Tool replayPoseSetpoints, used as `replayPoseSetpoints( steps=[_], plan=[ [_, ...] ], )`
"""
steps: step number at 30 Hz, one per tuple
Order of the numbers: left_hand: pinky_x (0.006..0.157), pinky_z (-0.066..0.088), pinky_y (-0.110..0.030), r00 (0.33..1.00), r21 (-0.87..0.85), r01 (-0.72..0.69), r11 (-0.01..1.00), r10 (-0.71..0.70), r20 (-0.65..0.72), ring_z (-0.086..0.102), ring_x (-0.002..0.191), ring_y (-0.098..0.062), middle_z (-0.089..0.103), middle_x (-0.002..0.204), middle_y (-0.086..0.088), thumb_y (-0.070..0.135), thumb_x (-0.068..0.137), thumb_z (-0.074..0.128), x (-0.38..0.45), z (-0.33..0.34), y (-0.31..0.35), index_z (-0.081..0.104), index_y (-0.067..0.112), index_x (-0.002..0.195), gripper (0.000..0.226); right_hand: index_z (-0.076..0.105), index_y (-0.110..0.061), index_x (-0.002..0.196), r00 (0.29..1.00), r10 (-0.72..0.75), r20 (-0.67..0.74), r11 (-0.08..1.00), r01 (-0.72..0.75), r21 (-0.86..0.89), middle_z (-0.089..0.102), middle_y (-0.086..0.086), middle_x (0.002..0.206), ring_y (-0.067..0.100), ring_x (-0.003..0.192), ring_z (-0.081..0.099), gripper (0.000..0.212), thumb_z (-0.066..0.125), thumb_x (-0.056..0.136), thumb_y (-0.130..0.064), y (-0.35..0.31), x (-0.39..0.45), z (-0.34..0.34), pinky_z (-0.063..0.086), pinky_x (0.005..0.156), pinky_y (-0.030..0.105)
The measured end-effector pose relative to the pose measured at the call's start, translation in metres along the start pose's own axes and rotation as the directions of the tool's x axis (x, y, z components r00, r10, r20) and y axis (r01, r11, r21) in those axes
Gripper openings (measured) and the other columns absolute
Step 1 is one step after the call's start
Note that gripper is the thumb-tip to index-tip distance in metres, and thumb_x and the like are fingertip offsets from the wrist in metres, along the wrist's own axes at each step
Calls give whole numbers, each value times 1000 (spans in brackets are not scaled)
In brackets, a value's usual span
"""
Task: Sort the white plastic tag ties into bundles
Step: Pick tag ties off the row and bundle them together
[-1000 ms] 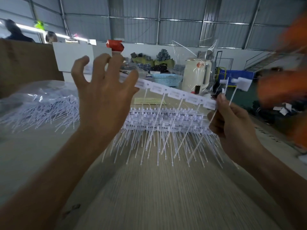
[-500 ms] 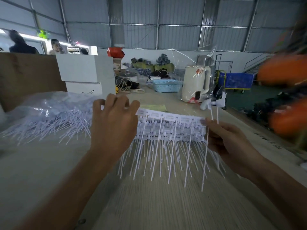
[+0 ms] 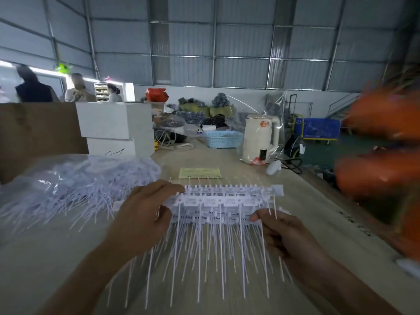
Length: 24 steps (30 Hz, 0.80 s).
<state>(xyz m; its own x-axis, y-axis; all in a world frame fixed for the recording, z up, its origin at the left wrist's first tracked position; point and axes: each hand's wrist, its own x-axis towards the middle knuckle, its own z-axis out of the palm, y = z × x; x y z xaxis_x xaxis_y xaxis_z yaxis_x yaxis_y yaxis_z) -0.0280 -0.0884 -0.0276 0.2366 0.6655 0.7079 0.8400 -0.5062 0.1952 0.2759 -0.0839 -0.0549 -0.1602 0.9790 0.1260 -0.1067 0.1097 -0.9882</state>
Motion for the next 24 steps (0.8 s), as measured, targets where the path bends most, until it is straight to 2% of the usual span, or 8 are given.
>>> replayPoseSetpoints(
  steps=[2,4,7,10,14,16,19,24],
  plan=[
    [83,49,-39,1000,-60,-1,998,3,27,64,91,-27,69,111,2,6,76,50,0,-4,1,68,24,119,51,77,-11,93,999,-39,-16,998,38,-51,21,-2,54,13,45,17,30,55,97,-31,1,0,2,25,41,21],
    [77,48,-43,998,-27,-49,998,50,32,59,80,-27,68,94,1,3,73,53,1,-6,2,72,19,115,48,76,-11,91,999,-42,-29,998,40,-55,19,-2,56,13,46,16,31,57,93,-35,0,0,2,24,41,21],
    [70,41,-41,991,-2,-117,993,117,61,43,76,-16,54,80,12,1,71,56,1,-8,4,73,14,112,46,67,-12,74,999,-21,-29,999,20,-43,21,-3,56,13,45,19,38,67,84,-48,-2,0,4,25,40,20],
    [69,45,-42,984,25,-161,987,158,84,51,80,-21,61,83,8,1,73,56,-1,-7,3,74,12,112,45,54,-15,63,1000,8,14,1000,-8,-16,27,-1,54,12,44,21,46,71,77,-56,1,0,10,25,39,20],
    [74,50,-38,979,-17,-142,990,143,145,60,86,-25,65,94,-1,5,81,51,-3,-2,4,71,18,120,45,50,-15,59,996,56,73,998,-56,3,29,1,54,14,45,22,50,67,84,-55,5,0,11,24,41,22],
    [73,53,-36,981,-29,-120,992,123,150,64,86,-26,66,97,-2,8,83,50,-4,-1,5,71,17,120,43,58,-13,60,998,46,38,999,-45,-23,33,0,52,13,43,26,49,65,87,-53,5,1,11,25,40,22],
    [75,51,-29,981,24,-144,989,139,133,66,85,-24,68,98,2,22,85,46,-5,-2,6,72,18,118,42,75,-11,79,999,3,-53,999,-6,-50,38,-2,51,12,41,28,41,61,92,-46,6,1,12,25,40,22],
    [72,50,-32,976,127,-193,973,177,130,59,83,-18,62,90,6,46,96,43,-3,-1,8,69,21,120,43,67,-14,65,991,-51,-124,989,33,-144,42,2,53,14,43,29,45,61,91,-50,4,-2,12,27,43,24]
  ],
)
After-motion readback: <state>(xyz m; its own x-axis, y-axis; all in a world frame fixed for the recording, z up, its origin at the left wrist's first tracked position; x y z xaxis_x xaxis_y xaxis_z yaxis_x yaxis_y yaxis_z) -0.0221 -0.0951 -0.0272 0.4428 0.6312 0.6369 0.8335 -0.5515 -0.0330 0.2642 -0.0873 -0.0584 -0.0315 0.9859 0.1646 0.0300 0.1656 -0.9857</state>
